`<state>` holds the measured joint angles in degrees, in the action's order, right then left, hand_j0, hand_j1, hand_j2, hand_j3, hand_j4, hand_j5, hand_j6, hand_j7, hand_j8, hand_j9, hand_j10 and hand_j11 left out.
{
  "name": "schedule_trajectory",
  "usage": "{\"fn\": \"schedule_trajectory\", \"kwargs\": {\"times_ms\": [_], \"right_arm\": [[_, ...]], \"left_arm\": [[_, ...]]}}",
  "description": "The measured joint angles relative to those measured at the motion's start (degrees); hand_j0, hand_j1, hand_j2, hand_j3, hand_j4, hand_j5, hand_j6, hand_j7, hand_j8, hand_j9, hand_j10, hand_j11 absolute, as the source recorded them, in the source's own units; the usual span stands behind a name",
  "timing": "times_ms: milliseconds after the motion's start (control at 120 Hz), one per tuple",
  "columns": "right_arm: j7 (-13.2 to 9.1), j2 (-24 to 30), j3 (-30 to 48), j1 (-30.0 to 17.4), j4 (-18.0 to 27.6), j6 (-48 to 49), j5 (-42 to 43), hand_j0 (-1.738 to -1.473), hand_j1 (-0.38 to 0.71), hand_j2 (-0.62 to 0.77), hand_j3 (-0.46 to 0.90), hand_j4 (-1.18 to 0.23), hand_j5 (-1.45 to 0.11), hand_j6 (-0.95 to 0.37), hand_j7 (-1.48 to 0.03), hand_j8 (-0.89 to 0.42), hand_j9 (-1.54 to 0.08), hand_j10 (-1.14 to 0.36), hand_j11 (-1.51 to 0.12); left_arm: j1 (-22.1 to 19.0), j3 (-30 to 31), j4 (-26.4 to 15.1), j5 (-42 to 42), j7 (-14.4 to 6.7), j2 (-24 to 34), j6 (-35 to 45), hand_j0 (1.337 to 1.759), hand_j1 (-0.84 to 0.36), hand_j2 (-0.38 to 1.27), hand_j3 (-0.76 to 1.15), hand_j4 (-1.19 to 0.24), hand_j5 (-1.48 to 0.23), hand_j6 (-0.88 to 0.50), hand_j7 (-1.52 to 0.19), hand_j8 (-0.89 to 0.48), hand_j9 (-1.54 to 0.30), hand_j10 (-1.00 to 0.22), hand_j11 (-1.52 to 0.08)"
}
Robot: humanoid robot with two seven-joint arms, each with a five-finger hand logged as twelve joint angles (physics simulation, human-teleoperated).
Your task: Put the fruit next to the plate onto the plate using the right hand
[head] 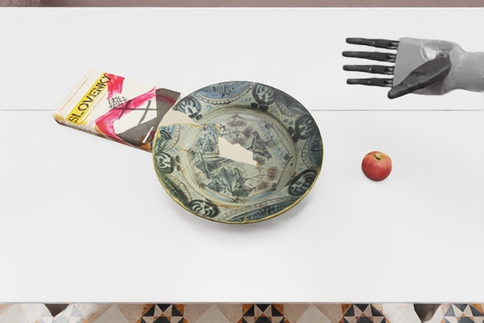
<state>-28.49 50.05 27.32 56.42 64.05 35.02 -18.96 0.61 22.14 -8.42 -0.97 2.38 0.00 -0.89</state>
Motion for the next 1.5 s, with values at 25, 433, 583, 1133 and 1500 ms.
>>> {"fn": "schedule_trajectory", "kwargs": {"times_ms": [25,433,583,1133,1500], "right_arm": [[-0.1,-0.1,0.0,0.2,0.0,0.0,0.1,-1.658,-0.31,-0.01,0.0,-0.03,-0.04,-0.03,-0.05,-0.03,-0.04,-0.03,-0.04],[7.2,5.9,7.3,2.4,12.3,0.0,31.5,-1.658,-0.31,-0.01,0.0,-0.03,-0.05,-0.03,-0.05,-0.03,-0.05,-0.03,-0.05],[8.9,11.2,7.5,1.8,25.7,-3.9,44.0,-1.658,-0.3,-0.01,0.0,-0.04,-0.05,-0.04,-0.05,-0.04,-0.05,-0.04,-0.05],[9.0,7.7,-3.7,-7.0,34.9,-32.5,69.1,-1.658,-0.3,-0.01,0.0,-0.05,-0.06,-0.05,-0.05,-0.05,-0.06,-0.05,-0.06],[8.7,5.1,-7.3,-12.1,35.0,-42.2,77.8,-1.658,-0.27,-0.01,0.0,-0.08,-0.09,-0.08,-0.09,-0.08,-0.09,-0.07,-0.09]], "left_arm": [[0.0,0.0,0.0,0.0,0.0,0.0,0.0,1.658,0.07,0.05,0.0,-0.23,-0.3,-0.23,-0.3,-0.23,-0.3,-0.23,-0.3],[0.0,0.0,0.0,0.0,0.0,0.0,0.0,1.658,0.07,0.05,0.0,-0.23,-0.3,-0.23,-0.3,-0.23,-0.3,-0.23,-0.3],[0.0,0.0,0.0,0.0,0.0,0.0,0.0,1.658,0.07,0.05,0.0,-0.23,-0.3,-0.23,-0.3,-0.23,-0.3,-0.23,-0.3],[0.0,0.0,0.0,0.0,0.0,0.0,0.0,1.658,0.07,0.05,0.0,-0.23,-0.3,-0.23,-0.3,-0.23,-0.3,-0.23,-0.3],[0.0,0.0,0.0,0.0,0.0,0.0,0.0,1.658,0.07,0.05,0.0,-0.23,-0.3,-0.23,-0.3,-0.23,-0.3,-0.23,-0.3]]}}
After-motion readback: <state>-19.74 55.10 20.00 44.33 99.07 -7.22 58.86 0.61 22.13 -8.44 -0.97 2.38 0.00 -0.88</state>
